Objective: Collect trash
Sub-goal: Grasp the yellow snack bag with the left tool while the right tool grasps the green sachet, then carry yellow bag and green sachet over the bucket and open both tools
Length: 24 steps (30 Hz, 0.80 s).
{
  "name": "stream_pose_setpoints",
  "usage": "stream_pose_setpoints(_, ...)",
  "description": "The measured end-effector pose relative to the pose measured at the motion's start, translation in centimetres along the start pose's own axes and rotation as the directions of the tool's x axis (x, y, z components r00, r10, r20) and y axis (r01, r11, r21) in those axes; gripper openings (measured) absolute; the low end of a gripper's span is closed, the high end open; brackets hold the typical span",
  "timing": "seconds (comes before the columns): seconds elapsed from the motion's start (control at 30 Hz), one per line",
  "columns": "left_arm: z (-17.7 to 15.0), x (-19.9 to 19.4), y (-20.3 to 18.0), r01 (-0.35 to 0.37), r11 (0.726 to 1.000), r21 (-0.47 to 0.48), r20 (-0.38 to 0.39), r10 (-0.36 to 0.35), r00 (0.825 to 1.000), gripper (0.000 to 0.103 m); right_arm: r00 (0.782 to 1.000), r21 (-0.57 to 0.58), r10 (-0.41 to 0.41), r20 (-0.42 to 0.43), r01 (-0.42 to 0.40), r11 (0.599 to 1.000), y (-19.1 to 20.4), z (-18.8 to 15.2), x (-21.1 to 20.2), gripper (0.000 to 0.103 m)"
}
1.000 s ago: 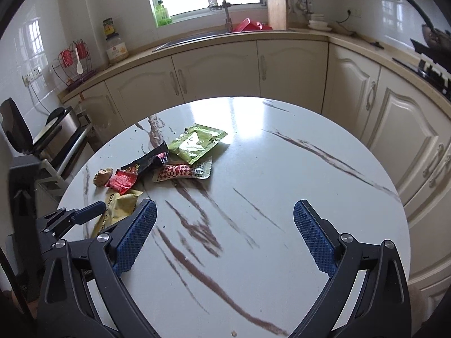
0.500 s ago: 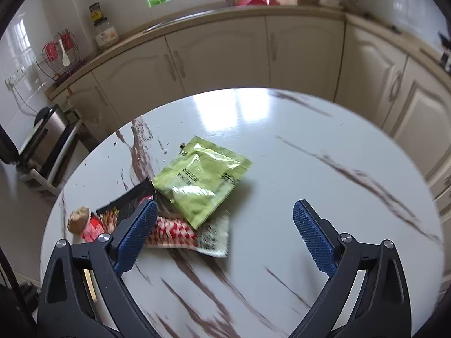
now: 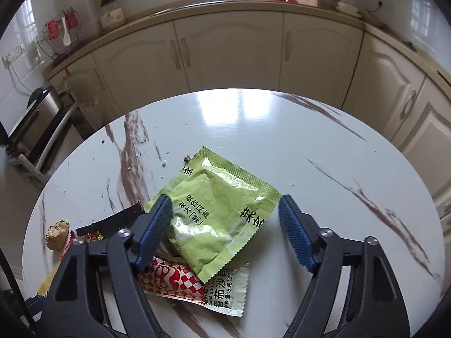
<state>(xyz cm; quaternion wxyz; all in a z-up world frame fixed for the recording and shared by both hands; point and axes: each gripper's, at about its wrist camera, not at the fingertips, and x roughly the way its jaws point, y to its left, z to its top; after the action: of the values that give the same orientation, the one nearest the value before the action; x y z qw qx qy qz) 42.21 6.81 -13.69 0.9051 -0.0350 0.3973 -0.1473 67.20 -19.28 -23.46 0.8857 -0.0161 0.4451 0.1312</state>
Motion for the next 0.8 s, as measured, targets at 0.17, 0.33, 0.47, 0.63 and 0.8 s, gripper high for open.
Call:
stream_pose_setpoints(0.17, 0.6, 0.0, 0.5, 0.004, 1.0, -0.001, -0.007, -0.004, 1.0, 0.016, 1.0, -0.024, 0.017, 0.017, -0.016, 1.0, 0.0, -0.3, -1.0, 0.009)
stream_pose_setpoints(0.33, 0.8, 0.1, 0.3, -0.003, 1.0, -0.001, -0.011, 0.003, 1.0, 0.016, 0.996, -0.041, 0.014, 0.09, -0.011, 0.999, -0.5, -1.2, -3.6, 0.002)
stream_pose_setpoints(0.47, 0.6, 0.0, 0.4, 0.002, 1.0, -0.005, -0.002, -0.002, 1.0, 0.014, 0.989, -0.042, 0.041, 0.145, -0.035, 0.998, -1.0, -2.3, -7.0, 0.002)
stream_pose_setpoints(0.63, 0.1, -0.8, -0.1, 0.032, 0.999, -0.019, 0.016, -0.032, 0.999, 0.006, 0.975, -0.105, 0.065, 0.214, -0.043, 0.994, 0.2, -5.2, -12.4, 0.002)
stream_pose_setpoints(0.8, -0.5, -1.8, -1.8, 0.046, 0.999, -0.015, 0.019, -0.045, 0.999, 0.0, 0.965, -0.128, 0.11, 0.238, -0.081, 0.988, 1.4, -8.3, -16.2, 0.002)
